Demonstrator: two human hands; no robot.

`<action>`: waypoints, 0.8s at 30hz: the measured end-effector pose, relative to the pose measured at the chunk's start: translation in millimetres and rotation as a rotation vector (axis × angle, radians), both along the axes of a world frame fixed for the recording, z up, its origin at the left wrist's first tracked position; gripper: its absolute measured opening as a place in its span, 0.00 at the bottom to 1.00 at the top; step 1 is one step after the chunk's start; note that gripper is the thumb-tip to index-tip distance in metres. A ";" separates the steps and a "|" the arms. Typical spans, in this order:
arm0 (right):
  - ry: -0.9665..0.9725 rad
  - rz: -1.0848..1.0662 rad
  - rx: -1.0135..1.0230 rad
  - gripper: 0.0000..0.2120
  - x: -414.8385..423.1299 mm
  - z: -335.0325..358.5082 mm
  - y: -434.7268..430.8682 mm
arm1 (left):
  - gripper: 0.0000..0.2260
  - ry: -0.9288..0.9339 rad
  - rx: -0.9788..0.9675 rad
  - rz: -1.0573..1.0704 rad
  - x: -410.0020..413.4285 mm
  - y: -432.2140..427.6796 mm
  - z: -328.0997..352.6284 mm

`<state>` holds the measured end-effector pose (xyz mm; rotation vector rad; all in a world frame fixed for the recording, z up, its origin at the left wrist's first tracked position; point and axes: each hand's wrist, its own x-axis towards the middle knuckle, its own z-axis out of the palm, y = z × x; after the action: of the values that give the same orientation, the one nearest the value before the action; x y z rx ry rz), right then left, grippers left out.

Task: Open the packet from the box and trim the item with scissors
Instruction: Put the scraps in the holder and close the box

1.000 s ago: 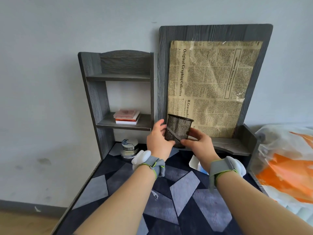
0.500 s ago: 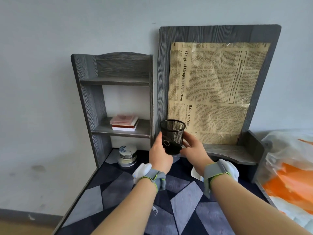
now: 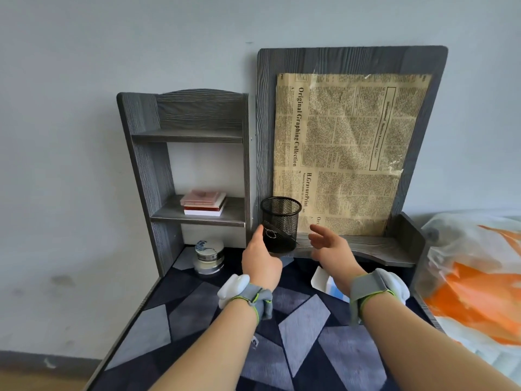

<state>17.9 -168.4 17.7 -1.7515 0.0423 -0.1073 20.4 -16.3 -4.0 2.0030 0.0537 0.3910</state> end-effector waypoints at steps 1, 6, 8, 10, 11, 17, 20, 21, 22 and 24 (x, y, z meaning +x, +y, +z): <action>0.008 -0.008 0.004 0.30 -2.7 -1.0 -3.9 | 0.32 -0.011 0.007 0.013 -2.9 0.2 0.8; 0.045 -0.088 -0.049 0.24 -16.0 -10.6 -26.7 | 0.21 -0.040 0.045 0.087 -27.1 -6.4 3.6; 0.064 -0.133 -0.123 0.21 -18.2 -18.5 -35.8 | 0.17 -0.015 0.080 0.080 -31.6 -9.0 -2.0; 0.072 -0.162 -0.247 0.19 -21.4 -26.5 -45.4 | 0.15 0.041 0.087 0.039 -32.8 -13.1 -9.2; 0.075 -0.168 -0.341 0.19 -23.4 -30.3 -50.0 | 0.15 0.079 0.092 0.012 -32.9 -15.7 -13.4; 0.154 -0.114 -0.930 0.19 -29.4 -49.2 -64.1 | 0.13 0.292 0.181 -0.150 -30.2 -22.1 -41.7; 0.195 -0.139 -1.063 0.24 -23.5 -53.8 -62.9 | 0.12 0.373 0.212 -0.177 -25.6 -21.8 -52.0; 0.217 -0.168 -1.123 0.25 -22.6 -53.7 -61.7 | 0.11 0.383 0.229 -0.178 -25.3 -21.3 -52.6; 0.238 -0.201 -1.174 0.27 -20.8 -54.8 -60.5 | 0.11 0.391 0.241 -0.180 -24.3 -21.4 -53.9; 0.265 -0.241 -1.220 0.28 -14.8 -59.0 -57.8 | 0.11 0.400 0.246 -0.185 -20.7 -20.4 -54.2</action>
<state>3.1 -226.2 -41.3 -2.9659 0.4626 -0.0757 -0.4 -36.7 -58.2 2.2807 0.0718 -0.1316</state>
